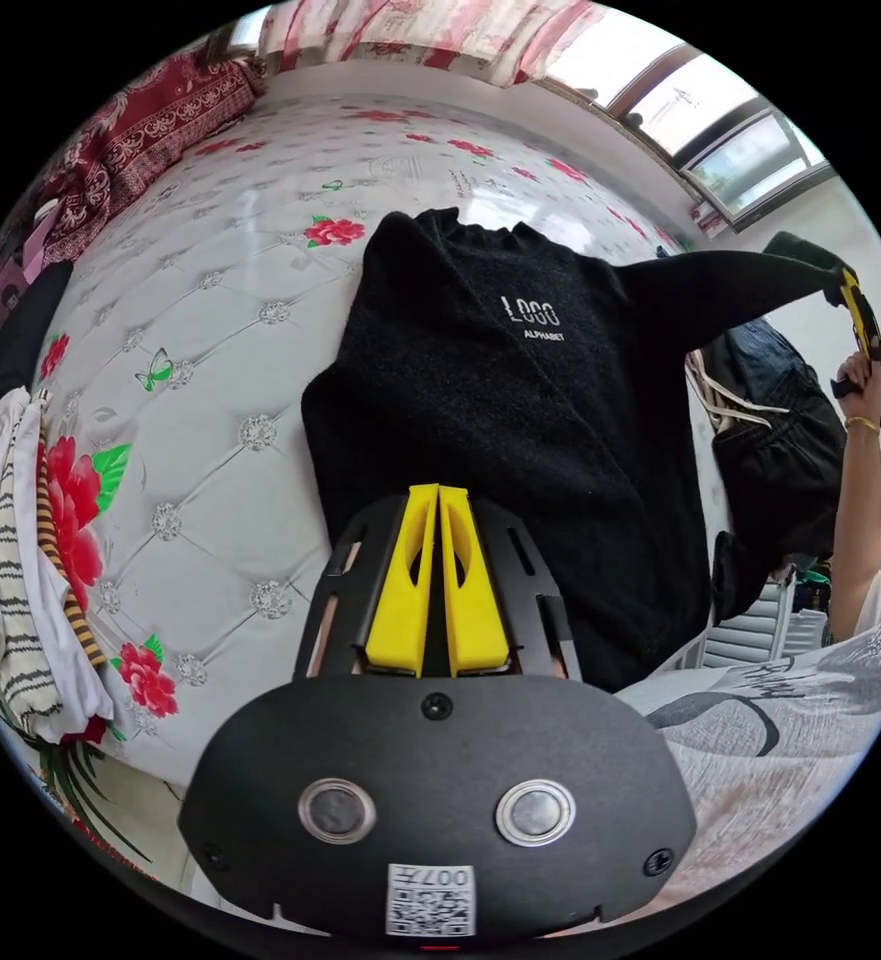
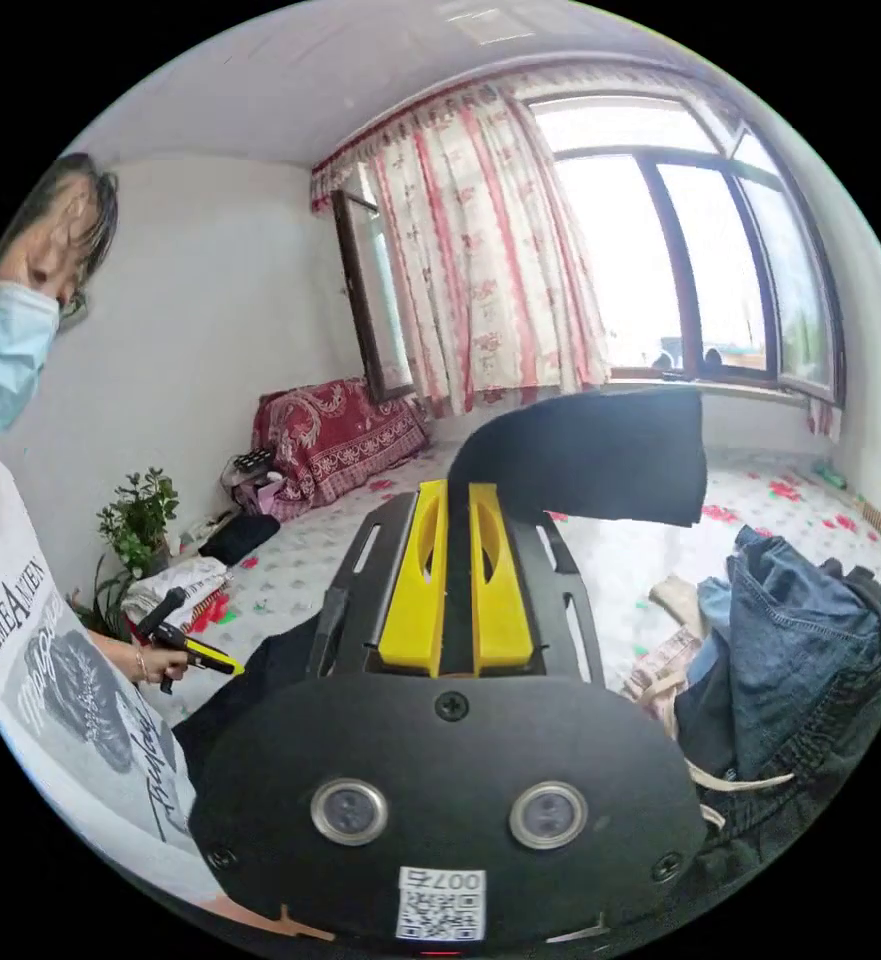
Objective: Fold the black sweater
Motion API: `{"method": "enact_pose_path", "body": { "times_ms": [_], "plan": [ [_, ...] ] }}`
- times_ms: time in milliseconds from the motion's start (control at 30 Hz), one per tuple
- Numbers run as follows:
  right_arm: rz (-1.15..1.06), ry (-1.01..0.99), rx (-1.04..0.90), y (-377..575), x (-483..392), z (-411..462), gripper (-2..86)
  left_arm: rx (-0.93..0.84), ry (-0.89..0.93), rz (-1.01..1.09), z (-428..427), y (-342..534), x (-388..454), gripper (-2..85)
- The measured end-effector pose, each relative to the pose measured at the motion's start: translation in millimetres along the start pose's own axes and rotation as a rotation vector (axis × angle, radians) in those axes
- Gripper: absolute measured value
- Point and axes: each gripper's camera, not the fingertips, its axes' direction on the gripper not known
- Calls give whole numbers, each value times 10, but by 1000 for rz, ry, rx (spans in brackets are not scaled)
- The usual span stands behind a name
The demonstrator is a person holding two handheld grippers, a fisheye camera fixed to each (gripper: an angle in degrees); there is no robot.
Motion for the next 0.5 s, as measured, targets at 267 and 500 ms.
{"method": "enact_pose_path", "body": {
  "times_ms": [267,500],
  "plan": [
    [-150,-31,-337,2243,-3113,1278,39,32,106,16,-153,359,-166,29],
    [-270,-181,-552,2957,-3391,1542,58,38,144,128,-195,421,-199,98]
  ]
}}
